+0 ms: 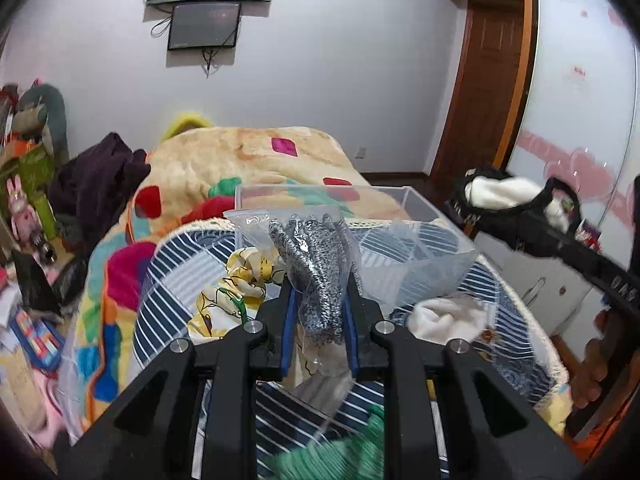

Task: Organize soft objects
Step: 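Carry both held items into the clear box and open both tools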

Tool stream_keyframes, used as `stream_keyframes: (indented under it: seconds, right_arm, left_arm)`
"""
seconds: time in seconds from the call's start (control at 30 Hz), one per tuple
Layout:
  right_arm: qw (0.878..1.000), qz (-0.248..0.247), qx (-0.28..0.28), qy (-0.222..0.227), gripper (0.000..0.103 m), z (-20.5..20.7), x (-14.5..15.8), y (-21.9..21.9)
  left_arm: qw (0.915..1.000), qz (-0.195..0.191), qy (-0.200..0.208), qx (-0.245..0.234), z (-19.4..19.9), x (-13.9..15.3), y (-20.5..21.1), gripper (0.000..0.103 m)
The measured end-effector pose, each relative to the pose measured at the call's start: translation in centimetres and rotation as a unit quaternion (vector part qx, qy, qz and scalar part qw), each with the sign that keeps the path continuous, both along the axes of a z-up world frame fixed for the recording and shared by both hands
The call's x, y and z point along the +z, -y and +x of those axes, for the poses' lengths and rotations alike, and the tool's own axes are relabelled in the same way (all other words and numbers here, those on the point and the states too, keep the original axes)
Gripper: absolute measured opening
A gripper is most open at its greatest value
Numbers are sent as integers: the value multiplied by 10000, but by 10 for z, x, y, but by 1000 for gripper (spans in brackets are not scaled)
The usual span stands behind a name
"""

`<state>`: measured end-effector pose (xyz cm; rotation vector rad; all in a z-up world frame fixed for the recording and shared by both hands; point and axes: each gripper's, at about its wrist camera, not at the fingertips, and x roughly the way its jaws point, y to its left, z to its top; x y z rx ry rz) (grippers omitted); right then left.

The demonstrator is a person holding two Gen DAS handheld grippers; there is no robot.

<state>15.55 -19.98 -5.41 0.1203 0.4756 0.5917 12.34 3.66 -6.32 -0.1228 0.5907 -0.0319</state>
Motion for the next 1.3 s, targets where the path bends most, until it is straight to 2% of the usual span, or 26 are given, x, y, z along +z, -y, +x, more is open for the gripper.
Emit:
stream_keyframes:
  seconds: [0.13, 0.33, 0.43, 0.6, 0.93, 1.2, 1.27, 1.3]
  right_arm:
    - [9999, -115, 37, 101, 26, 8, 6, -11]
    - [9995, -279, 101, 51, 26, 29, 5, -28]
    - [9990, -421, 122, 11, 26, 36, 3, -32]
    - [9972, -649, 258, -274, 26, 54, -8, -43]
    - [9870, -1191, 538, -937, 26, 81, -35, -61]
    - [9789, -1497, 734, -1183, 30, 91, -43, -71]
    - [9776, -1555, 722, -1217, 31, 93, -45, -71]
    - [9776, -1564, 708, -1218, 36, 92, -44, -70]
  left_arm:
    - [9998, 115, -155, -39, 20, -1, -6, 20]
    - [9992, -36, -365, -125, 47, -9, -21, 20]
    - [9990, 91, -406, -150, 59, -9, -20, 20]
    - [9982, 181, -530, -235, 78, -12, -15, 20]
    - [9932, -65, -1143, -230, 112, -39, -21, 20]
    - [9920, 182, -1209, -304, 114, -41, -10, 21]
    - [9918, 219, -1217, -318, 112, -41, -8, 26]
    - [9921, 198, -1201, -309, 110, -40, -9, 28]
